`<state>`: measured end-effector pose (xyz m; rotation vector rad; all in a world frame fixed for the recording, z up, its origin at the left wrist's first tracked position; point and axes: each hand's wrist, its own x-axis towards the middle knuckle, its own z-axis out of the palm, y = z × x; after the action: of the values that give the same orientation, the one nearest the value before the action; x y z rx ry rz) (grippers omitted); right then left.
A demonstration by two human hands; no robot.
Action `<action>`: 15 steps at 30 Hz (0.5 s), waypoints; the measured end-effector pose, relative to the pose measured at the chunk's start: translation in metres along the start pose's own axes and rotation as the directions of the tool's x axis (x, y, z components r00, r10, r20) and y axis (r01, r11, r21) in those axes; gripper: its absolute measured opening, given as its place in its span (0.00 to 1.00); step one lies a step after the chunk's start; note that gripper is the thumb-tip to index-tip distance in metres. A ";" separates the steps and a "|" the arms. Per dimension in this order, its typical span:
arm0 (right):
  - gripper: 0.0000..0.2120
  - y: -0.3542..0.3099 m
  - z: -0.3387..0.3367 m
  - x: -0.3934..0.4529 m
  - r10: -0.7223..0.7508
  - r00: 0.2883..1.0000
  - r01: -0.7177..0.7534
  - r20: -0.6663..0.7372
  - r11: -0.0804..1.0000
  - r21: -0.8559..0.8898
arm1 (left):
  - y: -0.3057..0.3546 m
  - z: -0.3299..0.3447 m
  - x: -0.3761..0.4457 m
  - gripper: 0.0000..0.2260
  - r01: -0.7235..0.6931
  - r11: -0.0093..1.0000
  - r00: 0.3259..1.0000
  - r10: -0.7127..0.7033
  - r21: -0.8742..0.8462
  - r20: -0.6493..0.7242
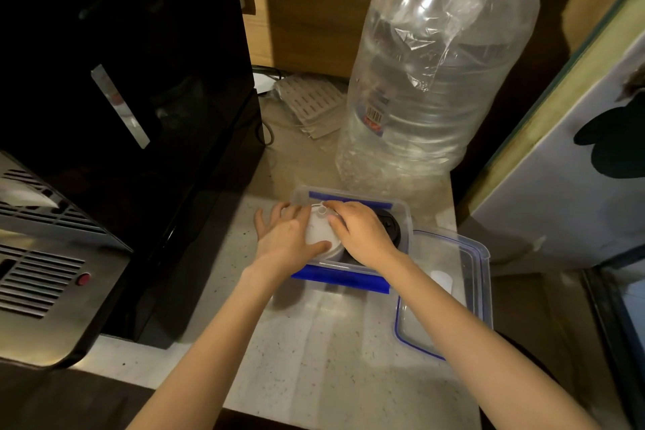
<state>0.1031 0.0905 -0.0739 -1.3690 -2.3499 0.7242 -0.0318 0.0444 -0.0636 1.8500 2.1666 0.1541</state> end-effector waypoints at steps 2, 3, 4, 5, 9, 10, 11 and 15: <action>0.19 0.000 -0.005 -0.003 0.051 0.999 -0.052 0.013 0.996 0.068 | 0.002 0.000 -0.001 0.34 0.007 1.000 1.000 -0.007 -0.010 -0.018; 0.19 0.001 -0.008 -0.004 0.076 0.997 -0.076 0.004 0.992 0.104 | 0.002 0.000 -0.001 0.34 0.003 1.000 0.999 -0.004 -0.027 -0.032; 0.19 0.003 -0.011 -0.005 0.097 0.995 -0.094 -0.019 0.987 0.133 | 0.003 0.001 -0.001 0.33 -0.010 0.999 0.998 0.008 -0.048 -0.055; 0.18 0.006 -0.015 -0.006 0.113 0.992 -0.105 -0.050 0.983 0.150 | 0.003 0.002 -0.002 0.32 -0.031 0.997 0.996 0.025 -0.064 -0.080; 0.15 0.018 -0.033 -0.015 0.139 0.978 -0.120 -0.156 0.985 0.122 | 0.007 0.006 -0.003 0.34 -0.079 0.995 0.991 0.072 -0.058 -0.111; 0.14 0.021 -0.036 -0.019 0.146 0.972 -0.125 -0.182 0.984 0.123 | 0.009 0.007 -0.004 0.35 -0.078 0.995 0.991 0.071 -0.061 -0.109; 0.13 0.025 -0.040 -0.024 0.160 0.964 -0.134 -0.213 0.982 0.131 | 0.011 0.007 -0.004 0.37 -0.077 0.995 0.991 0.069 -0.067 -0.112; 0.14 0.055 -0.054 -0.053 0.310 0.884 -0.266 -0.350 0.949 0.168 | 0.018 0.012 -0.010 0.36 -0.184 0.980 0.964 0.164 -0.076 -0.211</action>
<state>0.1949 0.0812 -0.0626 -1.6585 -1.8051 0.6012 -0.0094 0.0361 -0.0685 2.0465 2.0787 0.4963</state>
